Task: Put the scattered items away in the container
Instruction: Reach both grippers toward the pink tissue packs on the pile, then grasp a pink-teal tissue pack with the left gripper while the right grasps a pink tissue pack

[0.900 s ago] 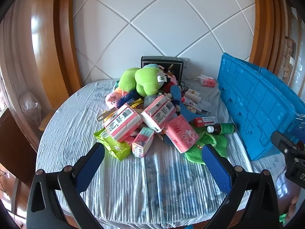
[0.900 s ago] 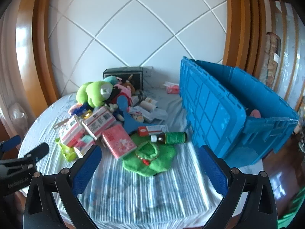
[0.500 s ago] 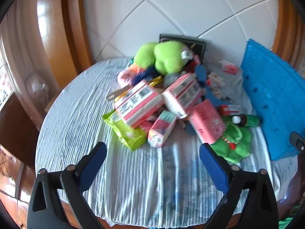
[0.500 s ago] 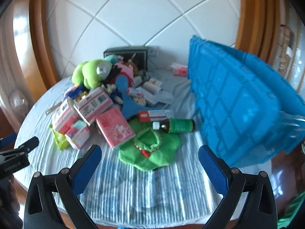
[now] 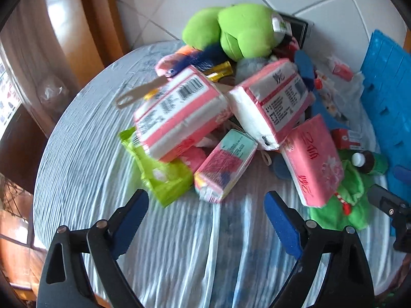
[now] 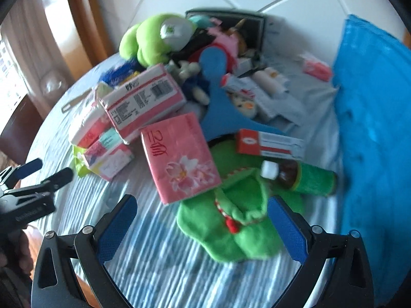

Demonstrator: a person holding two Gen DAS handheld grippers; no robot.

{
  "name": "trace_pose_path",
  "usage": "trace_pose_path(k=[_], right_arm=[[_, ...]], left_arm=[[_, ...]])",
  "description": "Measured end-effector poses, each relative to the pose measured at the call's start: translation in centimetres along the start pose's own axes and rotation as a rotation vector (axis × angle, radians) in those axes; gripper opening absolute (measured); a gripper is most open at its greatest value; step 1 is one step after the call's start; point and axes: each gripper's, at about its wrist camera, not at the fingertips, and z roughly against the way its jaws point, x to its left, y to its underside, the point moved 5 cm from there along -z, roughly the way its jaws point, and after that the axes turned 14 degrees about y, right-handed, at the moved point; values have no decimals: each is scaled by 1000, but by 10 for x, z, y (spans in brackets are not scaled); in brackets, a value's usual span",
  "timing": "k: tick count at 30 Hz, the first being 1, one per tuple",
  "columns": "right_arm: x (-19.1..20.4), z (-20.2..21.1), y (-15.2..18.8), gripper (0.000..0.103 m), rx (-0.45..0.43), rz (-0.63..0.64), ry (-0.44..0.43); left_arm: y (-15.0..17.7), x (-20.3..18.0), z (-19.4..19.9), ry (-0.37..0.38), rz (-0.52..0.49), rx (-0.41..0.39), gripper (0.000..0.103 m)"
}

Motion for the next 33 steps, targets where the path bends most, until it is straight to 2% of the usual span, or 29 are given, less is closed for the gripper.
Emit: trace_pose_path(k=[3,6,13,14,16,19,23,25,33], right_arm=[[13,-27,-6,103,49,27,-23],[22,-50,-10,103,76,54,-14],[33,-79,-20,103,125,69,-43],[35,-83,-21,103,128,73,-41],[39,-92,-23,103,139,73,-51],[43,-105,-25,103,155,77,-61],[46,-117,-28,103,168,62,-82],[47,-122,-30,103,172,60,-86],[43,-115,-32,97,136,39,-72]], left_arm=[[-5,-2,-24,4,-22,33,89],[-6,-5,-46,43,-23,85,84],[-9,-10,-76,92,-45,145,81],[-10,-11,-78,98,-50,147,80],[-11,-14,-80,103,-67,150,70],[-12,-14,-84,97,-74,145,64],[-16,-4,-94,101,-40,170,63],[-17,-3,-92,97,-36,167,56],[-16,-5,-60,127,-3,139,53]])
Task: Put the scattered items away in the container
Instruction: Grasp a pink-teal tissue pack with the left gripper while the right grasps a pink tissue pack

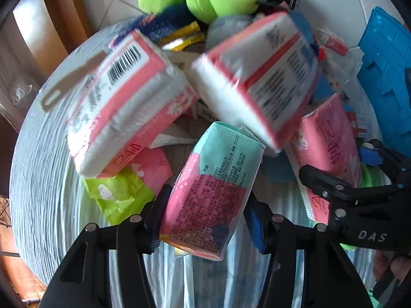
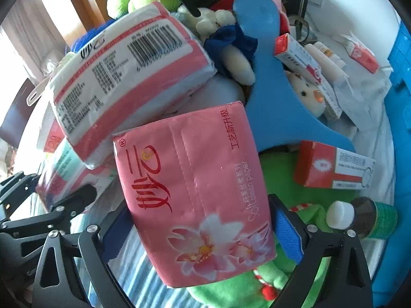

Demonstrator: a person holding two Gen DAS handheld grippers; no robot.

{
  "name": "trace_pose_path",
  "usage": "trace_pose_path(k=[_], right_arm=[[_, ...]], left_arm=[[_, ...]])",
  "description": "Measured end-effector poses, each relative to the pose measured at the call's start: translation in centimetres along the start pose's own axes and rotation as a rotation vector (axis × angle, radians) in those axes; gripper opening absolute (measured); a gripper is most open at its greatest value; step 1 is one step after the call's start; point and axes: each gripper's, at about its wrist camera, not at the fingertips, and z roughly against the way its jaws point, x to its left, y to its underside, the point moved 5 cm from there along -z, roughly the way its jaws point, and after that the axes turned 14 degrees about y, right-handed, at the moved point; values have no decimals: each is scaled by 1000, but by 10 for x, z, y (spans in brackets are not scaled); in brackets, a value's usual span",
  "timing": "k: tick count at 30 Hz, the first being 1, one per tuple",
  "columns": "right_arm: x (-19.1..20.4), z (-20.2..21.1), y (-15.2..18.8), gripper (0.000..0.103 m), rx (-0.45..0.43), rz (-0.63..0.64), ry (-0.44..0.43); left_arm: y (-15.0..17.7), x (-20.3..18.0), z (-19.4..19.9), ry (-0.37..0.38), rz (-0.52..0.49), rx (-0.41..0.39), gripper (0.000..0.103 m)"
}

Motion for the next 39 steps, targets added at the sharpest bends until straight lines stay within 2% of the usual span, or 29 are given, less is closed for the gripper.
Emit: trace_pose_path(k=[8,11,13,17,21,25,31,39], right_arm=[[-15,55,2,97,-111,-24,-22],[-25,82,-1,97,-165,-29,-17],[-28,101,-2,97,-201,-31,-17],[-38,133,-3,97,-266,-38,0],[-49,172,5,97,-335,-66,22],[-61,208,5,97,-391,-107,81],[-83,257,2,97,-448,-163,183],[-134,324,3,97,-547,-253,263]], left_arm=[[2,-27,57,-9,-17,-111,53],[4,-39,77,-20,-30,-162,50],[5,-45,90,-26,-34,-186,45],[-4,-62,113,-16,-43,-234,44],[-13,-81,140,20,-99,-303,43],[-25,-98,162,85,-142,-371,43],[-38,-133,188,166,-228,-429,43],[-57,-208,216,234,-336,-497,43]])
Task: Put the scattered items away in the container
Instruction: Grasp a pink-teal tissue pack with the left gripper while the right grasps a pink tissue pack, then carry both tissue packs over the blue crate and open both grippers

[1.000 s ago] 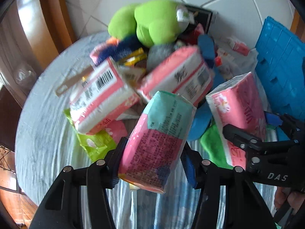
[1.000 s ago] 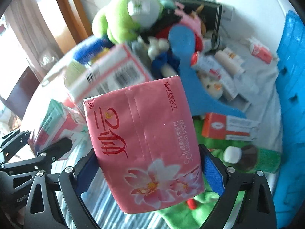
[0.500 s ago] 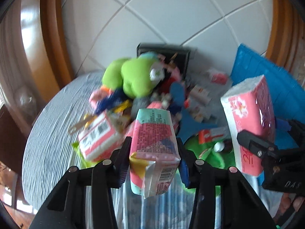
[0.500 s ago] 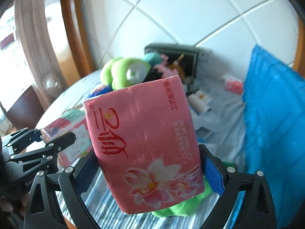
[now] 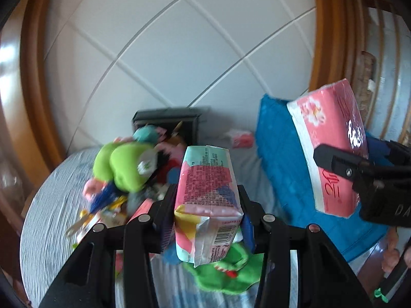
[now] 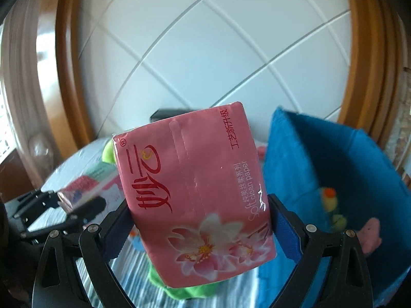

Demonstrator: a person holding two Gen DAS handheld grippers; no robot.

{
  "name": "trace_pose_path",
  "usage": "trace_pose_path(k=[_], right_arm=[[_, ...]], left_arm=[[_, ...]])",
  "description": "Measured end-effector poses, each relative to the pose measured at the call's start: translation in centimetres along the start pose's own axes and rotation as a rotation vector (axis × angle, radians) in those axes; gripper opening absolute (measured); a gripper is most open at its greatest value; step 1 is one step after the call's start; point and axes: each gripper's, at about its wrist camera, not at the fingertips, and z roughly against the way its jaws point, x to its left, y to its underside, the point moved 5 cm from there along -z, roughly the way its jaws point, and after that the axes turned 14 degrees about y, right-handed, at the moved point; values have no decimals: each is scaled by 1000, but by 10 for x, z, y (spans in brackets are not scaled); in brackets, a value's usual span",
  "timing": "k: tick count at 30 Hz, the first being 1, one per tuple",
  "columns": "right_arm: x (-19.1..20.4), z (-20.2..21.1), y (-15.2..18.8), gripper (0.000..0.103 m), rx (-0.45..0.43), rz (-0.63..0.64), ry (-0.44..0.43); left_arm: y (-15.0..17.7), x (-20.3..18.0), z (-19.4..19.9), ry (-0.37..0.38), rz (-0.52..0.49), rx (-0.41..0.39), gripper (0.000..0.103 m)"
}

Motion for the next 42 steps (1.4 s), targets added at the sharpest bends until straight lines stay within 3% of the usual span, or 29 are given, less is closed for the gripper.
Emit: trace_pose_path(k=[7,12,16,20,27,30,33,36,39,42], right_arm=[[-100,23,-26,97,-80,-45,83],[-192,11,-42,97,-77,-41,133],[-265,-20,-43,97,-5,-33,146],[-316,-76,-35,97,123,14,175],[-351,-199,36,97,440,96,177],[-355,-241,71,97,569,144,185],[-346,-262,100,97,668,225,192],[-337,-261,111,97,677,295,208],[-344,-268,123,95,734,282,176],[-353,-269,120,96,716,291,191]], left_arm=[[-48,-103,-36,69,-55,-42,43],[-82,-187,-79,105,-40,-41,43],[-104,-243,-132,107,-26,43,43],[-102,-279,-205,102,17,227,43],[-34,-286,-328,-10,71,622,43],[-1,-282,-347,-30,84,760,43],[17,-281,-350,-40,77,810,43],[20,-280,-352,-40,96,822,44],[23,-279,-351,-61,107,831,52],[18,-274,-358,-66,119,825,57]])
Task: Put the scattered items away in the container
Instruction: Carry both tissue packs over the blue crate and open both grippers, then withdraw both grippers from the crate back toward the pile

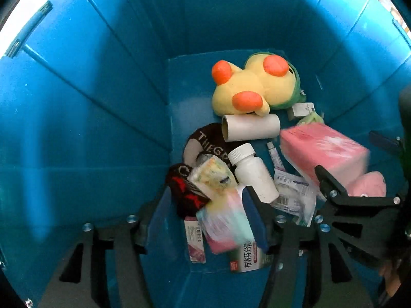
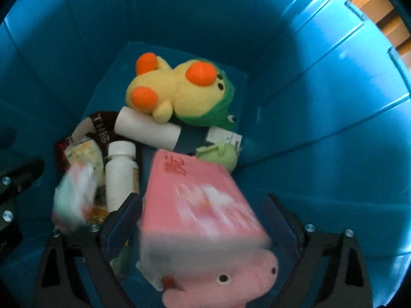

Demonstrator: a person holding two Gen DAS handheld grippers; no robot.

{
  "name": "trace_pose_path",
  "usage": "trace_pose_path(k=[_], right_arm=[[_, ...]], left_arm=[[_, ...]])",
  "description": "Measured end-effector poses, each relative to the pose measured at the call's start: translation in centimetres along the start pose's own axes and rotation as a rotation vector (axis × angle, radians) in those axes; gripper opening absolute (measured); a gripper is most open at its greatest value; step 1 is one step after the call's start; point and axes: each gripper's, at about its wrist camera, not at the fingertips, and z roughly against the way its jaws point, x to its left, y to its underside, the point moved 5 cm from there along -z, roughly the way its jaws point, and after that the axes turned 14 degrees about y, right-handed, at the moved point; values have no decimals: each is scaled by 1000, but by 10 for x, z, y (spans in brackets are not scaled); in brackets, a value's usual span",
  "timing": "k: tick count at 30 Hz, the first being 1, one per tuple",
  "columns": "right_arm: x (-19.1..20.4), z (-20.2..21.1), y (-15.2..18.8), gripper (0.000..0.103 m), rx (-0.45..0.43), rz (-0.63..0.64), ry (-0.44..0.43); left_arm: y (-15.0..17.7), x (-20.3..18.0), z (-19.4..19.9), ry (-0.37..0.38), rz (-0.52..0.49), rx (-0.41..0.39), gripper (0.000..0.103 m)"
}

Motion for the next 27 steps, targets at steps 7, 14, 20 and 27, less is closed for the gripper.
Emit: trace_pose_path(k=[7,14,20,27], right_arm=[[4,7,-12,102,-32,21,26],[-19,71,-10,102,-224,-48,-14],[-42,143,9,103,-433,-91,-69],[-52,189,49,103,-595,-194,-158]], left_arm=[[4,-2,3,-31,-37,-10,57],[13,-3,78,24,-32,-195,57],[41,-7,142,62,-18,-383,57],[87,8,196,-7,13,-611,69]])
